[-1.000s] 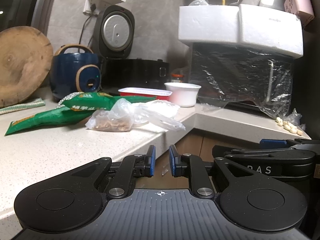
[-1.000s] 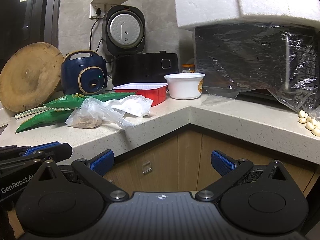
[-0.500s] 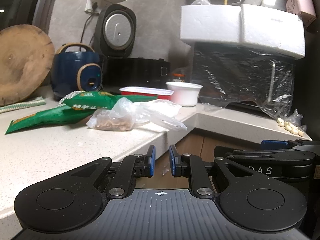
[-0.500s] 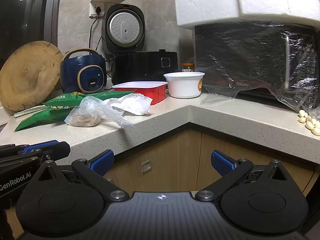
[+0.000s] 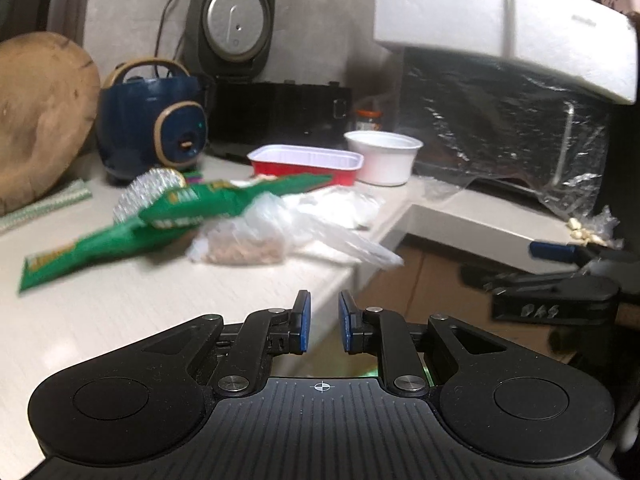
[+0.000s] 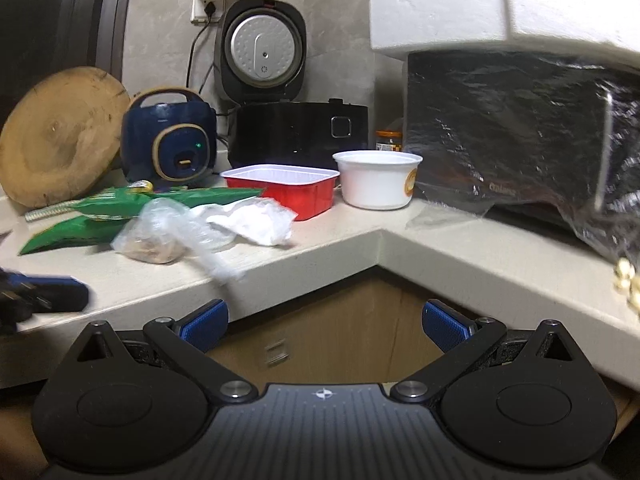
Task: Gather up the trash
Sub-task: 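Reach the left gripper to the red-and-white plastic tray and grasp its rim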
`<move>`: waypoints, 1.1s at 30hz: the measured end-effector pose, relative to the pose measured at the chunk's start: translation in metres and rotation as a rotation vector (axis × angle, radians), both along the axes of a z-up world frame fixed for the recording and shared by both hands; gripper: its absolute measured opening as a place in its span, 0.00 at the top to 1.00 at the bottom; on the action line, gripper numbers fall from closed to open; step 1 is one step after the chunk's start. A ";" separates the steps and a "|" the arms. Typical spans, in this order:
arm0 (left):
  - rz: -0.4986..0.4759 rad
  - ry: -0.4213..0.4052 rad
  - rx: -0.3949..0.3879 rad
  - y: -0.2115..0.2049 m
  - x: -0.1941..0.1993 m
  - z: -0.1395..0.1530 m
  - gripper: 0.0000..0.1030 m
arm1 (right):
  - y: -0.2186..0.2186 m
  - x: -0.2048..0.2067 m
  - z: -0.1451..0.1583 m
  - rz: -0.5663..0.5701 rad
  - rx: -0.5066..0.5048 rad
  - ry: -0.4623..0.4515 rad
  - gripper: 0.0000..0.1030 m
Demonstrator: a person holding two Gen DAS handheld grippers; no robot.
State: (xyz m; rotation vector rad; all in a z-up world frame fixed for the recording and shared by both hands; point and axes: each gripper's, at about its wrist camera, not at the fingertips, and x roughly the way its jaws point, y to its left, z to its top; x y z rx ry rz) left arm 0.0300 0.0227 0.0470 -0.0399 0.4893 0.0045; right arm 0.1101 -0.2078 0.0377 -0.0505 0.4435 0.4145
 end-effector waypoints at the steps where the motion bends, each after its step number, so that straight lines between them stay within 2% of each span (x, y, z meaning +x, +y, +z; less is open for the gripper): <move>1: 0.008 0.007 0.002 0.004 0.006 0.007 0.81 | -0.004 0.009 0.004 0.014 0.006 0.003 0.00; 3: -0.001 0.011 -0.024 0.013 0.018 0.020 0.81 | -0.017 0.029 0.013 0.064 0.069 0.010 0.00; 6: -0.066 -0.006 -0.125 0.029 0.044 0.042 0.81 | -0.026 0.060 0.018 0.194 0.128 0.077 0.00; 8: -0.057 0.012 -0.217 0.040 0.068 0.053 0.81 | -0.024 0.075 0.018 0.245 0.092 0.127 0.00; 9: -0.051 0.031 -0.263 0.045 0.081 0.057 0.81 | -0.021 0.080 0.019 0.245 0.062 0.118 0.00; 11: -0.044 0.067 -0.359 0.053 0.113 0.064 0.81 | -0.021 0.090 0.022 0.183 0.035 0.086 0.00; 14: -0.010 0.123 -0.450 0.063 0.167 0.073 0.81 | -0.027 0.120 0.027 0.082 0.049 0.107 0.00; 17: 0.076 0.238 -0.641 0.080 0.225 0.060 0.81 | -0.034 0.153 0.026 -0.009 0.016 0.150 0.00; 19: 0.122 0.301 -0.698 0.086 0.257 0.047 0.81 | -0.035 0.174 0.023 -0.050 -0.037 0.190 0.00; 24: 0.216 0.338 -0.625 0.080 0.306 0.026 0.81 | -0.043 0.200 0.012 -0.111 -0.098 0.198 0.00; 26: 0.237 0.359 -0.598 0.076 0.320 0.020 0.75 | -0.049 0.210 0.005 -0.104 -0.073 0.233 0.00; 29: 0.249 0.370 -0.565 0.072 0.328 0.011 0.61 | -0.056 0.221 -0.006 -0.098 -0.045 0.300 0.00; 33: 0.252 0.373 -0.542 0.070 0.336 0.004 0.57 | -0.056 0.231 -0.016 -0.094 -0.038 0.353 0.00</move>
